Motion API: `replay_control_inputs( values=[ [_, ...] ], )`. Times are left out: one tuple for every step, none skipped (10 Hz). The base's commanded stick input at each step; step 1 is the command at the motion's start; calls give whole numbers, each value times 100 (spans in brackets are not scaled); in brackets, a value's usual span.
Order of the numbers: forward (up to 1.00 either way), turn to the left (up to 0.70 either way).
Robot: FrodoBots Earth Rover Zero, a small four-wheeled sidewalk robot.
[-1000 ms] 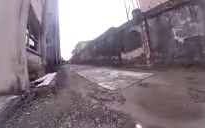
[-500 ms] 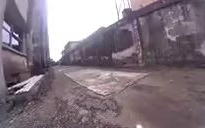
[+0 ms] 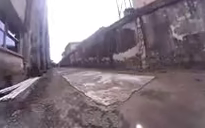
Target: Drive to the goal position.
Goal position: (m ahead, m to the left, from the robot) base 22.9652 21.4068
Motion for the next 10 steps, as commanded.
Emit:
replay_control_inputs(
  values=[
    [70, 0],
    [70, 0],
    [70, 0],
    [70, 0],
    [70, 8],
    [70, 33],
    [70, 35],
    [70, 0],
    [70, 0],
    [70, 18]
  ],
)
